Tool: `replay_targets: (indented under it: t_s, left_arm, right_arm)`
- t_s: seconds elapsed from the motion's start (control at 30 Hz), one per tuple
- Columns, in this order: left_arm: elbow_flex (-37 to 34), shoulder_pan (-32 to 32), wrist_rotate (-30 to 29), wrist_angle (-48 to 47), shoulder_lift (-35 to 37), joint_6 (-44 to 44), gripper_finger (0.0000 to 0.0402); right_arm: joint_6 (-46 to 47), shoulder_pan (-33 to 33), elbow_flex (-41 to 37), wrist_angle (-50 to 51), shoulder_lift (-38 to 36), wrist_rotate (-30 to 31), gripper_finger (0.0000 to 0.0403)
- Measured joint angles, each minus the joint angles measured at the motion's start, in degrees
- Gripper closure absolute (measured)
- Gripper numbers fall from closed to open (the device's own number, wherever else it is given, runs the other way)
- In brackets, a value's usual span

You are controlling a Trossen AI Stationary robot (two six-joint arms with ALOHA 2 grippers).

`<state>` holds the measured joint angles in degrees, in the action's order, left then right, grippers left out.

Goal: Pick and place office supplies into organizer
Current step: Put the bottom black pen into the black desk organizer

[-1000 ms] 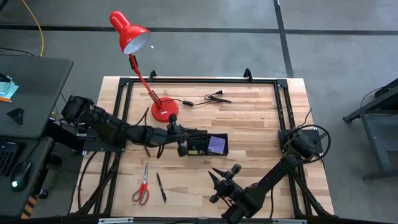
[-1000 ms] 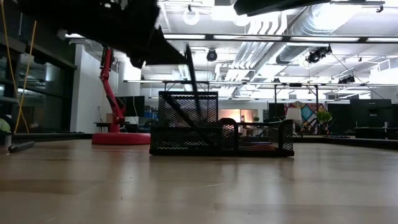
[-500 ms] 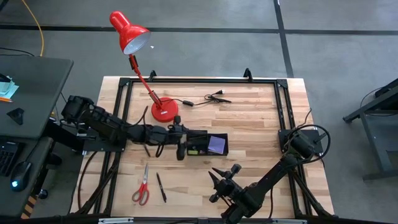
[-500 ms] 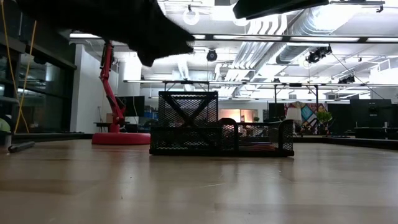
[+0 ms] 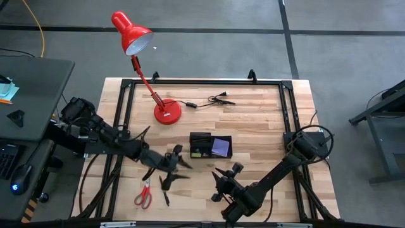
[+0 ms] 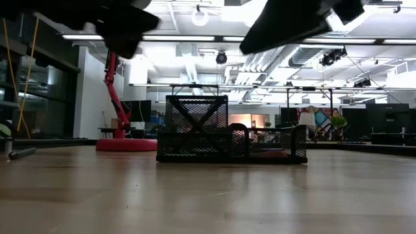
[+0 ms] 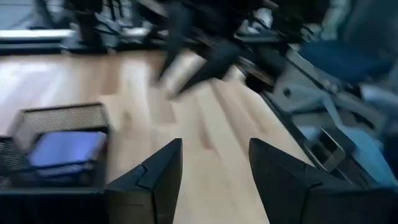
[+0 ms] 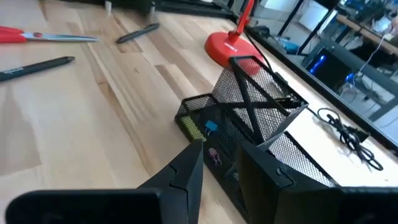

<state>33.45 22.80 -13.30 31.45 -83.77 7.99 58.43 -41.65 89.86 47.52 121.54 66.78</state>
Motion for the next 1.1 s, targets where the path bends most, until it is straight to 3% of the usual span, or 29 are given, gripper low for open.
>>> replay_targets:
  t_s: [0.1,0.33,0.53,0.67,0.8,0.97,1.03,1.1]
  left_arm:
    - [0.00,3.54,-2.83,-1.37,0.00,0.67,0.0227]
    - [-0.55,9.08,-16.07,-10.18,0.01,7.23,0.0229]
    - [-2.71,10.35,-25.02,-10.88,0.00,10.91,0.0229]
    - [-2.81,10.22,-20.79,-13.18,0.00,9.19,0.0228]
    - [-2.82,10.33,-12.70,-12.72,0.00,8.11,0.0228]
    - [-2.82,10.31,-0.29,-4.37,0.00,0.73,0.0228]
    - [-2.82,10.33,4.84,-1.92,0.00,-3.26,0.0227]
    - [-2.82,10.33,8.35,-0.41,0.00,-5.96,0.0227]
  right_arm:
    - [-3.17,0.64,0.00,-1.54,1.07,-1.02,0.0316]
    - [-14.08,1.28,0.00,-7.15,4.60,-0.37,0.0315]
    - [-25.10,2.61,0.00,-15.12,4.89,-2.33,0.0316]
    - [-29.81,3.33,0.00,-17.40,4.89,-1.66,0.0316]
    - [-27.49,4.43,0.00,-17.84,4.52,-2.71,0.0316]
    - [-31.18,6.37,-0.17,-25.25,3.94,-16.53,0.0316]
    - [-39.29,6.17,-2.17,-36.90,3.95,-25.71,0.0315]
    - [-49.02,5.64,-6.19,-53.27,3.95,-38.83,0.0315]
